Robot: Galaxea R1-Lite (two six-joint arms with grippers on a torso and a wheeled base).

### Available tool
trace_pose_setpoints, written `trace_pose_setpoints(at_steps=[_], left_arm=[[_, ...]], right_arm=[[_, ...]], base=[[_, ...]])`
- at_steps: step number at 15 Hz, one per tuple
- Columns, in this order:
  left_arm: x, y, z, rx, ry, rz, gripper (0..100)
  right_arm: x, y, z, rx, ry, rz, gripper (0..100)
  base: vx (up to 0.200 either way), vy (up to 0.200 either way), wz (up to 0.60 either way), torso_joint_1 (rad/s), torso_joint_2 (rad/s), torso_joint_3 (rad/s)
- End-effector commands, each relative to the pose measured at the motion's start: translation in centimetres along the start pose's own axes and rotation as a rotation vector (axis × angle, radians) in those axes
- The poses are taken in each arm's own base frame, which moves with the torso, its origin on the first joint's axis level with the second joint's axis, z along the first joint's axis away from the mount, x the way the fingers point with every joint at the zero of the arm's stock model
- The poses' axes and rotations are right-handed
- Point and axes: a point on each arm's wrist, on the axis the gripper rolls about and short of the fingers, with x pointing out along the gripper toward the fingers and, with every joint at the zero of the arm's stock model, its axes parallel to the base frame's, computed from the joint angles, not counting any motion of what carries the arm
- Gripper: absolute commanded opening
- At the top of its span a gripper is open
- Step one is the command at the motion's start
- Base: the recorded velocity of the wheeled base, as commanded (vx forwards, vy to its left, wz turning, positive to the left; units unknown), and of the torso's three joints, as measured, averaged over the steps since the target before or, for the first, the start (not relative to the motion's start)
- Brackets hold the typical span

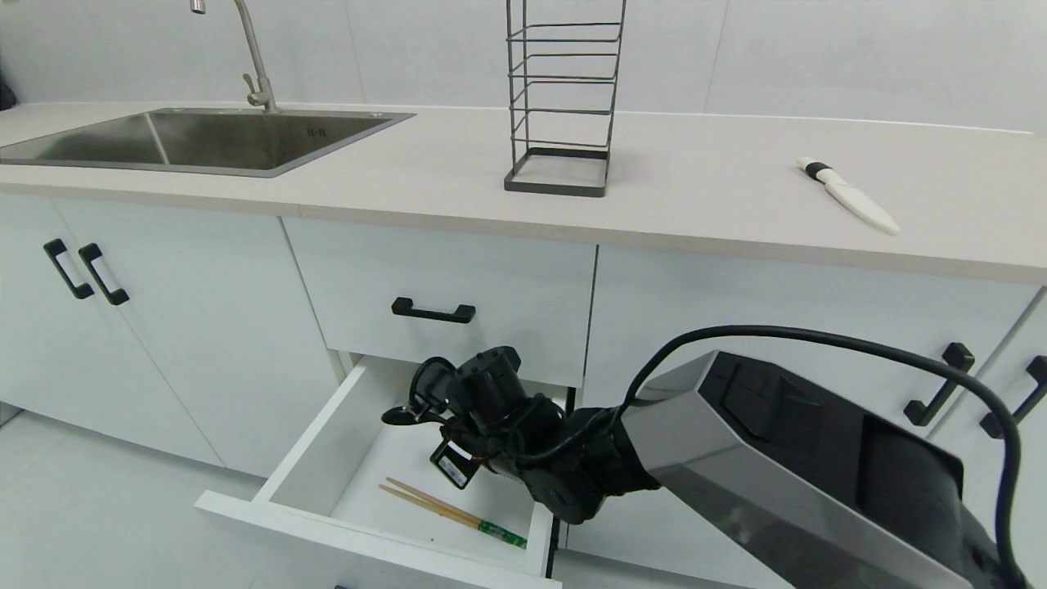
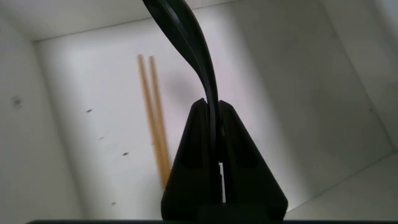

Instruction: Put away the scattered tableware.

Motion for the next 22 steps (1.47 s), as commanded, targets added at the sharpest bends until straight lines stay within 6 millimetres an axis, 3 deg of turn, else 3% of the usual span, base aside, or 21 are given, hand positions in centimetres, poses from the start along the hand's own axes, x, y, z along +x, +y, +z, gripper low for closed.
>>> trace_pose_setpoints(at_steps=[1, 7, 12, 22], left_arm=[[0.0, 0.0, 0.0, 0.0, 0.001, 0.0, 100], [0.0, 0.0, 0.0, 0.0, 0.001, 0.0, 100], [0.0, 0.0, 0.0, 0.0, 0.001, -0.002, 100], [0.0, 0.0, 0.0, 0.0, 0.001, 0.0, 100]], right_arm=[[0.3, 0.0, -0.2, -0.001, 0.002, -0.001, 0], [2.7, 0.7, -2.7, 0.007, 0.059, 0.013, 0], [4.3, 1.1, -3.4, 0.007, 0.051, 0.019, 0], [4.7, 1.9, -3.6, -0.004, 0.05, 0.056, 0]], base=[[0.0, 0.0, 0.0, 0.0, 0.0, 0.0], [0.0, 0.0, 0.0, -0.001, 0.0, 0.008], [0.0, 0.0, 0.0, 0.0, 0.0, 0.0], [0.0, 0.0, 0.0, 0.0, 0.0, 0.0]])
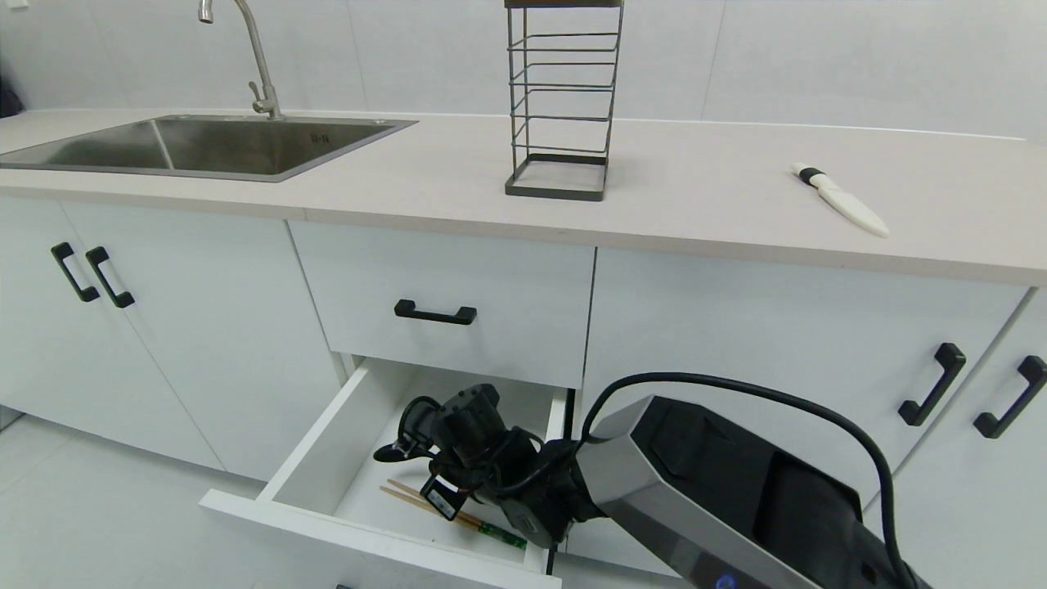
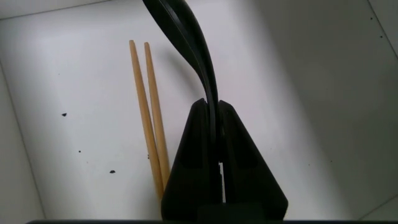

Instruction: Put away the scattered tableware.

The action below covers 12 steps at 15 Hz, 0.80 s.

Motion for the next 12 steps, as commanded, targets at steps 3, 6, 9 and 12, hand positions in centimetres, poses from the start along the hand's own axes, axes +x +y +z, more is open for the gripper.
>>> trace_pose_setpoints(at_steps=[3, 6, 9, 12], left_arm=[[0.0, 0.0, 0.0, -0.001, 0.001, 0.0, 100], [0.0, 0.0, 0.0, -0.001, 0.001, -0.001, 100], [0.0, 0.0, 0.0, -0.001, 0.001, 0.0, 100], [0.0, 0.0, 0.0, -0.001, 0.001, 0.0, 100]], right_arm=[[0.0, 0.5, 0.2, -0.011, 0.0, 0.011, 0], [0.1, 1.2, 0.5, -0.021, -0.005, 0.033, 0], [0.1, 1.3, 0.5, -0.026, -0.001, 0.035, 0], [0.1, 1.4, 0.5, -0.033, 0.0, 0.038, 100]], base=[[0.0, 0.0, 0.0, 0.0, 0.0, 0.0], [0.0, 0.0, 0.0, 0.0, 0.0, 0.0], [0.0, 0.0, 0.0, 0.0, 0.0, 0.0], [0.0, 0.0, 0.0, 0.0, 0.0, 0.0]])
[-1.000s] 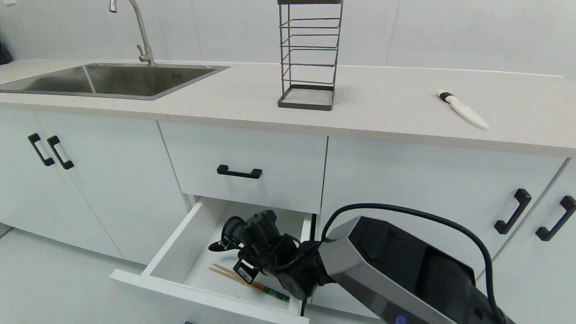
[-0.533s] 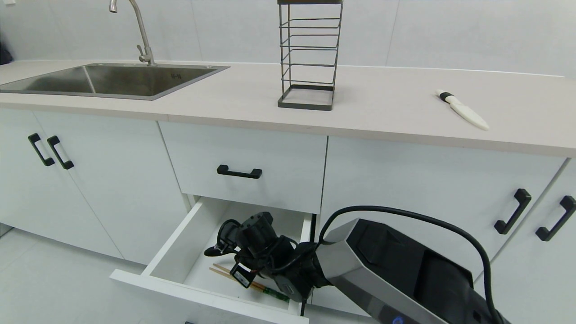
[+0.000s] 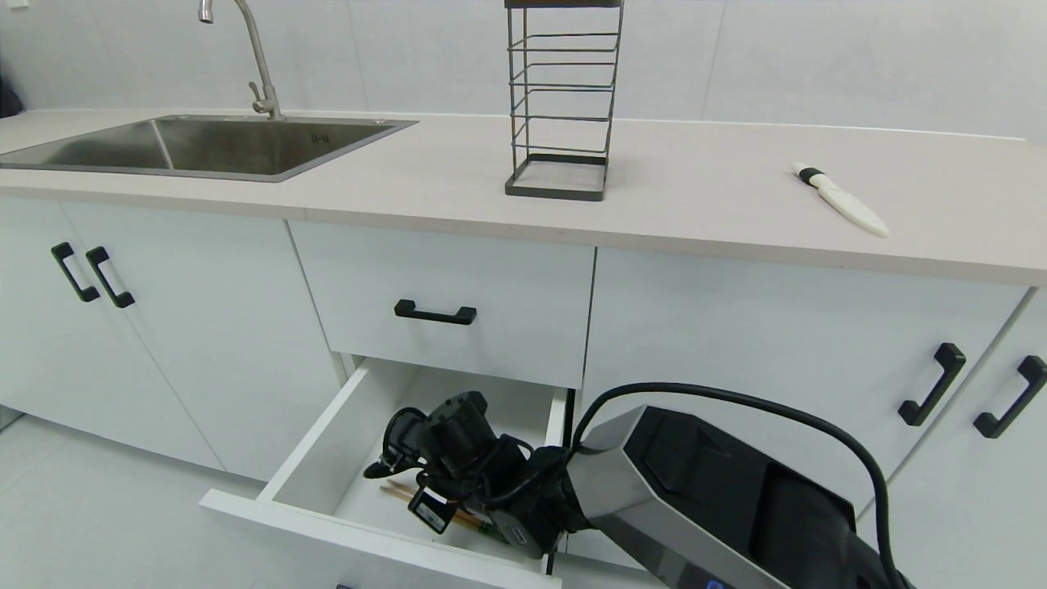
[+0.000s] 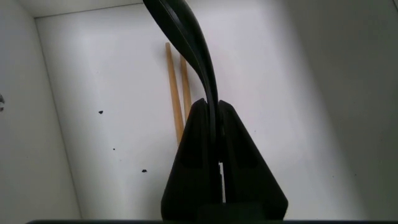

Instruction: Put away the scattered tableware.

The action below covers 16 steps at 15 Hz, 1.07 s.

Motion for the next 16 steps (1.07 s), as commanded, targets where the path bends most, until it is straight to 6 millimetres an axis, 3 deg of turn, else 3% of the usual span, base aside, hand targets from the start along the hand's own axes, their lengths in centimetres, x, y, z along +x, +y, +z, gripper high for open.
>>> trace_pose_setpoints(at_steps=[1, 8, 11, 14, 15, 16], left_arm=[[0.0, 0.0, 0.0, -0.001, 0.001, 0.0, 100], [0.0, 0.0, 0.0, -0.001, 0.001, 0.0, 100], [0.0, 0.0, 0.0, -0.001, 0.001, 0.0, 100], [0.0, 0.0, 0.0, -0.001, 0.001, 0.0, 100], [0.0, 0.0, 0.0, -0.001, 0.001, 0.0, 100], [0.0, 0.0, 0.0, -0.001, 0.001, 0.0, 100]], right_arm=[[0.0, 0.1, 0.0, -0.002, -0.001, 0.0, 100], [-0.2, 0.0, 0.1, 0.003, -0.001, 0.0, 100], [-1.9, -0.6, 2.8, 0.009, -0.065, -0.014, 100], [-4.7, 0.6, 6.2, 0.003, -0.153, 0.001, 100], [-7.7, 1.2, 9.6, -0.005, -0.265, 0.01, 100], [-9.1, 1.6, 10.9, -0.009, -0.331, 0.018, 100]], base=[[0.0, 0.0, 0.0, 0.0, 0.0, 0.0], [0.0, 0.0, 0.0, 0.0, 0.0, 0.0], [0.0, 0.0, 0.0, 0.0, 0.0, 0.0], [0.0, 0.0, 0.0, 0.0, 0.0, 0.0], [0.0, 0.0, 0.0, 0.0, 0.0, 0.0], [0.0, 0.0, 0.0, 0.0, 0.0, 0.0]])
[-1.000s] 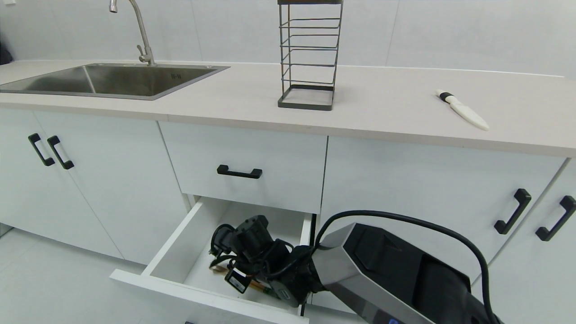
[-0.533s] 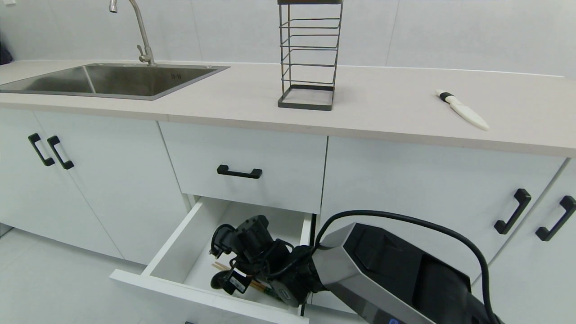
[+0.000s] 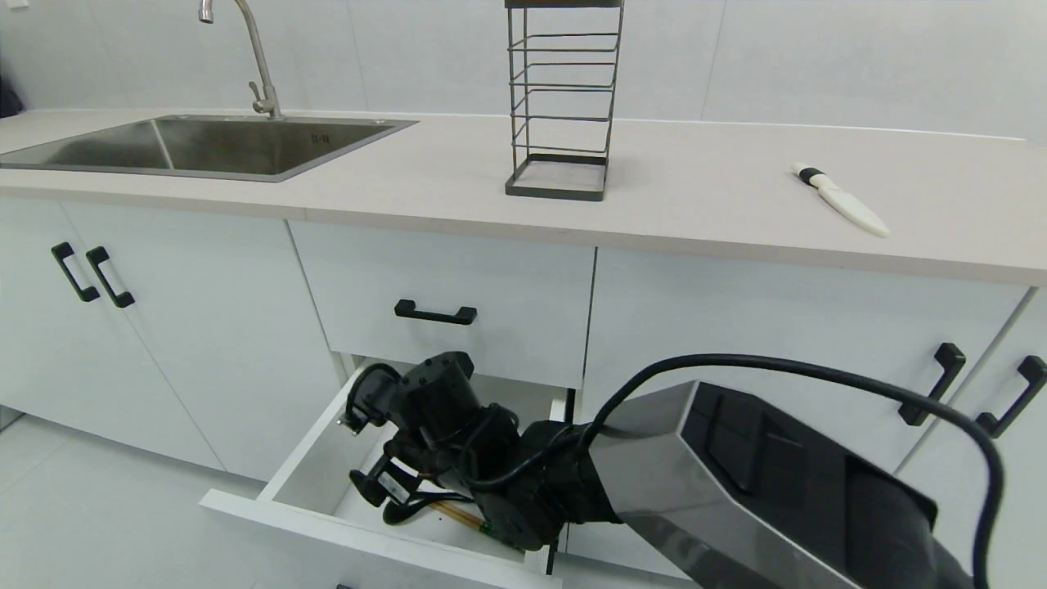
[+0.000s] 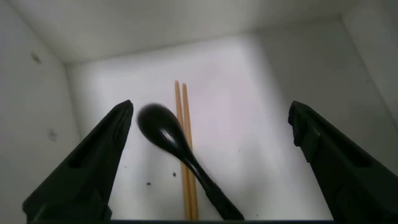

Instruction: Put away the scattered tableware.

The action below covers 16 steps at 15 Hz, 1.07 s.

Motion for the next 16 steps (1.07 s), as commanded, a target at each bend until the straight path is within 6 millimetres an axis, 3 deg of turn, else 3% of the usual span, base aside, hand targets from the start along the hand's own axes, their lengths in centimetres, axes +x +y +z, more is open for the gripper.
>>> trace_pose_setpoints(at_steps=[1, 3, 8, 11, 13, 16], left_arm=[[0.0, 0.0, 0.0, 0.0, 0.001, 0.0, 100], [0.0, 0.0, 0.0, 0.0, 0.001, 0.0, 100], [0.0, 0.0, 0.0, 0.0, 0.001, 0.0, 100], [0.0, 0.0, 0.0, 0.0, 0.001, 0.0, 100], [0.0, 0.0, 0.0, 0.0, 0.001, 0.0, 100], [0.0, 0.0, 0.0, 0.0, 0.001, 0.0, 100]], right_arm=[[-3.8, 0.8, 4.4, -0.011, -0.142, 0.012, 100], [-6.0, 1.2, 4.0, -0.013, -0.168, 0.015, 100], [-12.0, -2.0, 3.3, 0.017, -0.173, -0.046, 100], [-17.2, -2.5, -0.1, 0.03, -0.107, -0.055, 100], [-22.5, -3.2, -2.8, 0.048, -0.059, -0.059, 100], [-28.0, -2.8, -5.8, 0.062, -0.005, -0.068, 100]], base=[[0.0, 0.0, 0.0, 0.0, 0.0, 0.0], [0.0, 0.0, 0.0, 0.0, 0.0, 0.0], [0.0, 0.0, 0.0, 0.0, 0.0, 0.0], [0.0, 0.0, 0.0, 0.0, 0.0, 0.0], [0.0, 0.0, 0.0, 0.0, 0.0, 0.0], [0.0, 0.0, 0.0, 0.0, 0.0, 0.0]])
